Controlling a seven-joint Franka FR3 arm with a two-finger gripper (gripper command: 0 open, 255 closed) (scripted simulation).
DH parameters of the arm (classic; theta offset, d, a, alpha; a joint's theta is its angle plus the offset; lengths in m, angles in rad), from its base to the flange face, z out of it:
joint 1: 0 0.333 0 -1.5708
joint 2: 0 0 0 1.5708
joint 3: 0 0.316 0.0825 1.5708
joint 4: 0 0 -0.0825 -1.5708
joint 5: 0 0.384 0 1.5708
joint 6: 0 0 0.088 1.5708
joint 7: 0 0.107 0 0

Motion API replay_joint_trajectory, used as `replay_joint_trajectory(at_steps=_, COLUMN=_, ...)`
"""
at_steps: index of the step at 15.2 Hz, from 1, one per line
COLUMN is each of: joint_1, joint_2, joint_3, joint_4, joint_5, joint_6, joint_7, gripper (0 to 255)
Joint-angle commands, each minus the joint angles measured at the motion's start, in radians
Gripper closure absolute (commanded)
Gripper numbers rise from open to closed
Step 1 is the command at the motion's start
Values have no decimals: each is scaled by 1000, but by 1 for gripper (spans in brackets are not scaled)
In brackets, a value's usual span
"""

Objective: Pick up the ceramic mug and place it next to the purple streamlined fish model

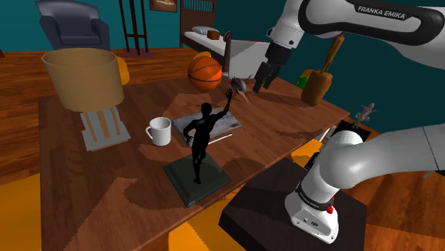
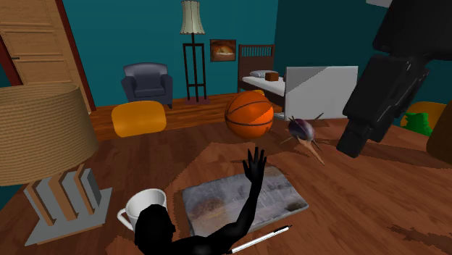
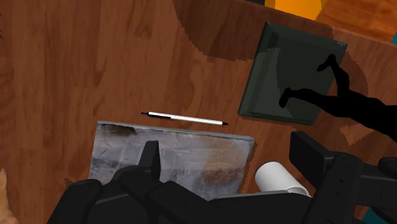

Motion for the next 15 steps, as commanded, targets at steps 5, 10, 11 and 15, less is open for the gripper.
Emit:
replay_joint_trajectory(at_steps=5, joint_1=14, joint_2=117, joint_3=57, joint_4=13, joint_5=26, joint_6=100, joint_7=66, gripper=0)
replay_joint_trajectory(at_steps=10, joint_1=25, joint_2=283, joint_3=123, joint_4=60, joint_5=42, joint_6=212, joint_7=148, gripper=0)
replay_joint_trajectory(at_steps=11, joint_1=26, joint_2=319, joint_3=135, joint_4=74, joint_5=43, joint_6=232, joint_7=165, gripper=0)
replay_joint_trajectory(at_steps=15, joint_1=31, joint_2=465, joint_3=181, joint_4=142, joint_5=35, joint_6=304, joint_7=235, gripper=0)
